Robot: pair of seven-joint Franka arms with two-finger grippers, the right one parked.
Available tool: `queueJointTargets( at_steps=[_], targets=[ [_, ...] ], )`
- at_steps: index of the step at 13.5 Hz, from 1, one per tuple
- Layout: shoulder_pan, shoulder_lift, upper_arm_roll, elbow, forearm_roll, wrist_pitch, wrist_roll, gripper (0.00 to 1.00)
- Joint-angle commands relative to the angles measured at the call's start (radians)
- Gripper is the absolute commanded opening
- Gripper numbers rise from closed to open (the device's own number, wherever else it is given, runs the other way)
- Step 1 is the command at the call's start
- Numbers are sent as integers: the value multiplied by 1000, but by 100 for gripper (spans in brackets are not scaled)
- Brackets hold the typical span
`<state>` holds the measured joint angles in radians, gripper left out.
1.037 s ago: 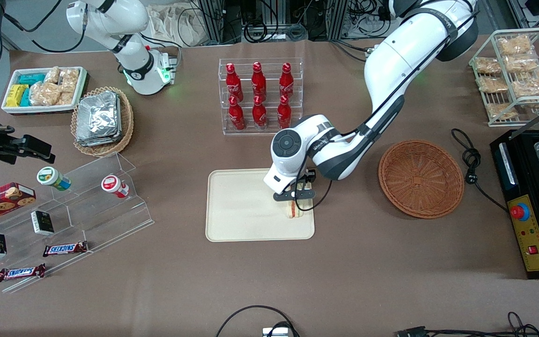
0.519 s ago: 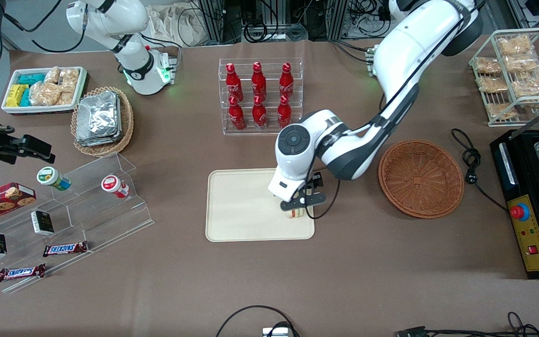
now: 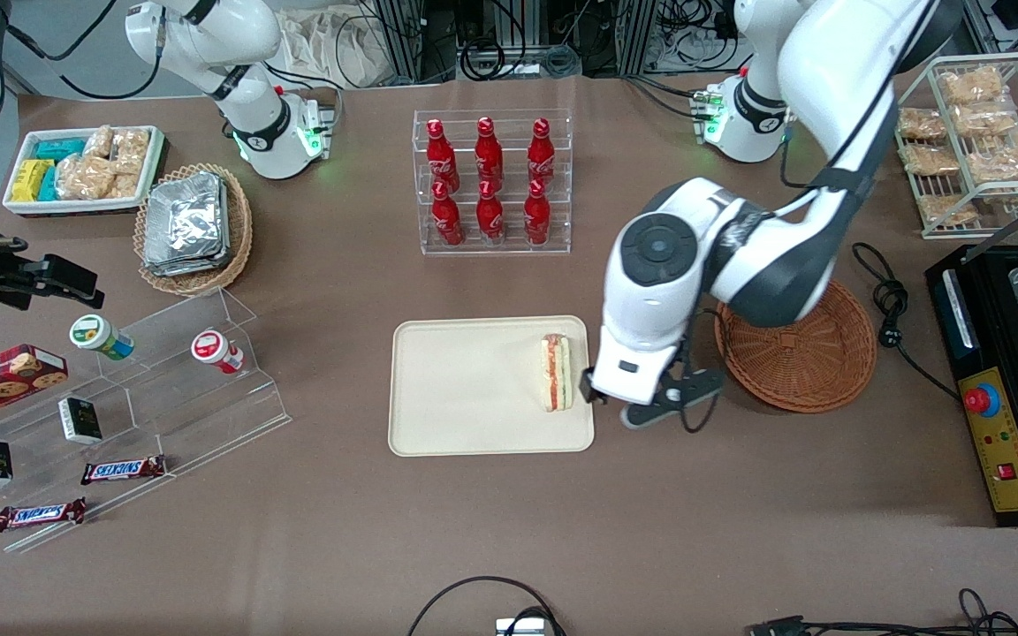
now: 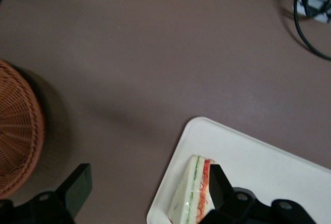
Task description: Place sandwich from basket to tray
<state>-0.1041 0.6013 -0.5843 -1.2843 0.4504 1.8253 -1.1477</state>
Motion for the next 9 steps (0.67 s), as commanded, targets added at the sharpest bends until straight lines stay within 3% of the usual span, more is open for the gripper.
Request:
queueJointTargets(
  at_steps=[1, 3, 9],
  targets=[
    [59, -70, -3, -7, -59, -75, 51, 100],
    [121, -116, -3, -7, -122, -128, 159, 100],
    [245, -202, 0, -15, -188, -265, 370, 100]
  ],
)
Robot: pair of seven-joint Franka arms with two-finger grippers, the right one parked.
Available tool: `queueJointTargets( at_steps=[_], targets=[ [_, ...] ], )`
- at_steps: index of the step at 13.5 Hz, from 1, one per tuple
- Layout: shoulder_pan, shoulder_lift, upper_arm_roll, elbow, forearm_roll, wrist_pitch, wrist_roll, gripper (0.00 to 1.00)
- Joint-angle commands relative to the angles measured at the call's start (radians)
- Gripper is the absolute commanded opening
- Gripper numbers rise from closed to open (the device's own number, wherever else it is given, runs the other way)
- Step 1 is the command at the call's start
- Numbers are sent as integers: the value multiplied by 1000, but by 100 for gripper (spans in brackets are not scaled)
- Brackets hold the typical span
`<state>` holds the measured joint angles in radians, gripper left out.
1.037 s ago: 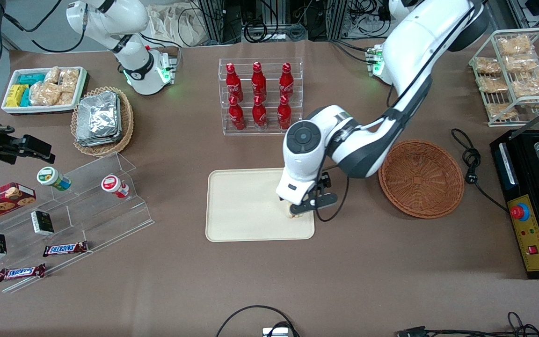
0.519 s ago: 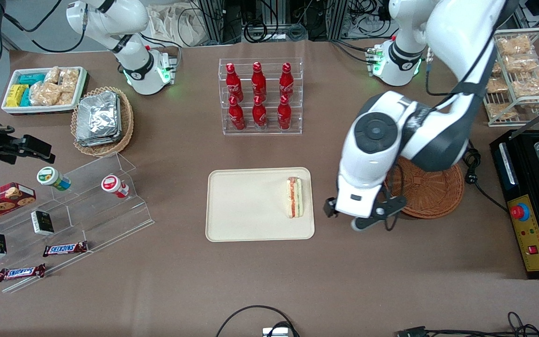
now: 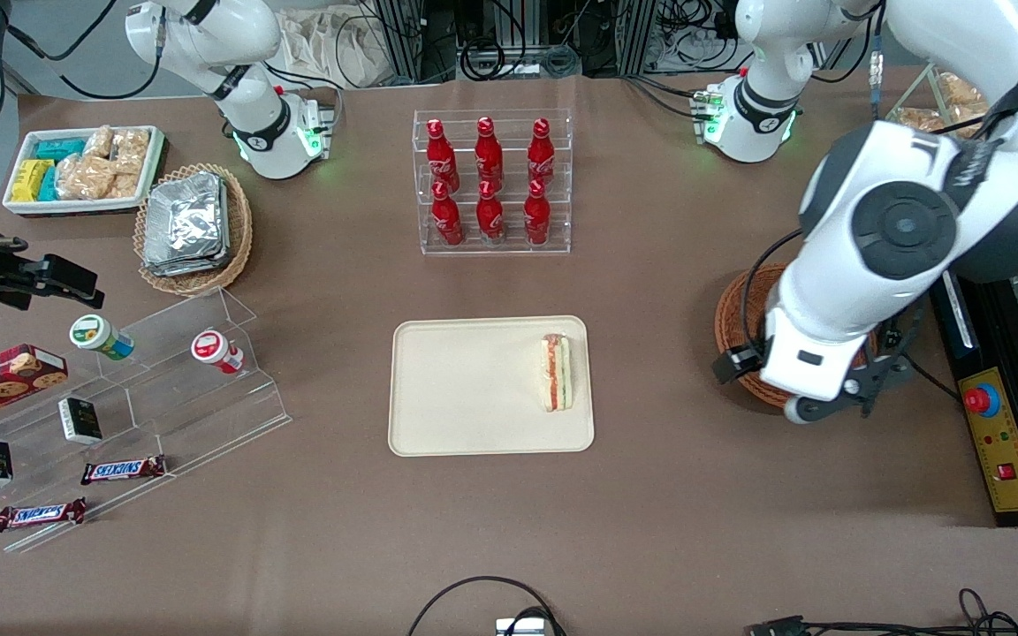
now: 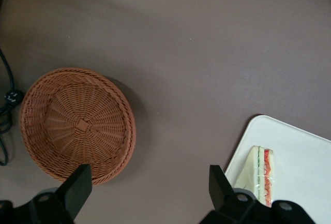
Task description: Place sandwich from basket to tray
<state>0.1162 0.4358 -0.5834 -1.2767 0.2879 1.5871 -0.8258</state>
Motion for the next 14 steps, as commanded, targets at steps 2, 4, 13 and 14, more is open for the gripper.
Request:
queueJointTargets(
  at_steps=[2, 4, 13, 14],
  targets=[
    [27, -57, 7, -24, -19, -73, 137, 100],
    [20, -92, 72, -29, -50, -88, 229, 100],
    [-76, -362, 422, -213, -263, -79, 569, 100],
    [-76, -394, 437, -234, -263, -79, 621, 100]
  ],
)
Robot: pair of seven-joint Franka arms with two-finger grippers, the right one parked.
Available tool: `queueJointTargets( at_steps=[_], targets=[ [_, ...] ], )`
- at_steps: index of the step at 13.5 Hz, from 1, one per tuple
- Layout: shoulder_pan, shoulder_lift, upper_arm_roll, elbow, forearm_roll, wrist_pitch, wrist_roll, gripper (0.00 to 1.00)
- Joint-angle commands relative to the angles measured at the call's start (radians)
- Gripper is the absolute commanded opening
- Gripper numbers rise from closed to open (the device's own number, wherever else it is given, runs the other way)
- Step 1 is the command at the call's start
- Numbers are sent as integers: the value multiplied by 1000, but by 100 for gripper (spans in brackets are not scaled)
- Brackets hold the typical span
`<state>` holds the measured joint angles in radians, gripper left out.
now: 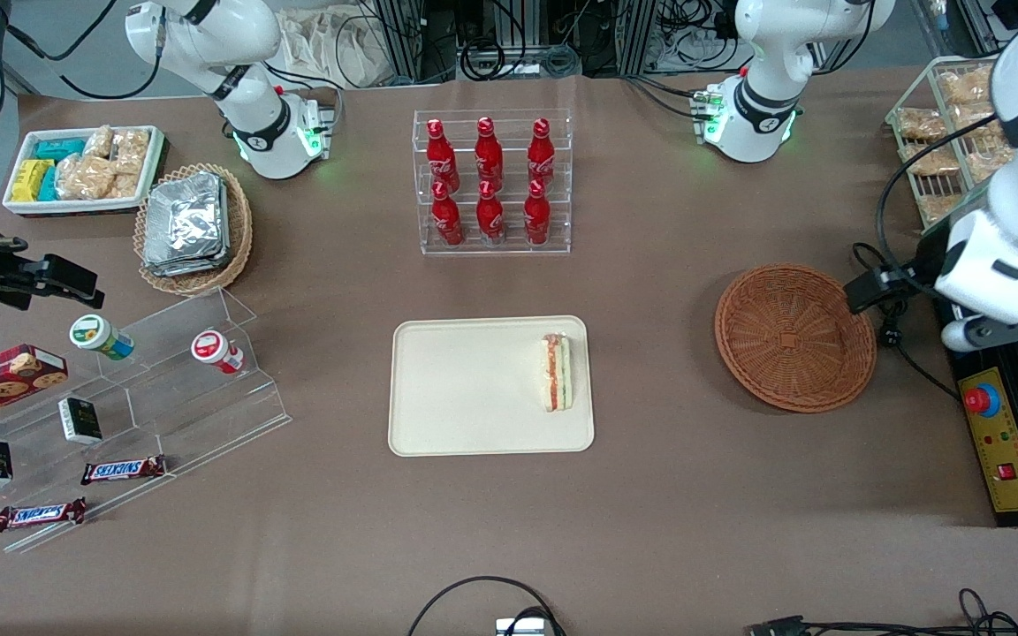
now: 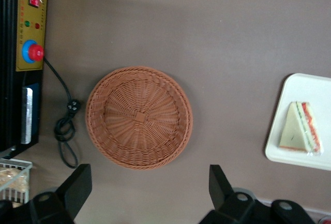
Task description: Place sandwich from basket to tray
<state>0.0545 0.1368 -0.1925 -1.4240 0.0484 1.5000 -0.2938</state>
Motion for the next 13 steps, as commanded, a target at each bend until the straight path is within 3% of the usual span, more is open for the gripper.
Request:
queueJointTargets(
  at_steps=[1, 7, 13],
  targets=[
    [-15, -124, 56, -107, -25, 8, 122, 100],
    [-8, -224, 74, -171, -117, -26, 136, 100],
    [-15, -227, 90, -167, -120, -43, 134, 100]
  ],
)
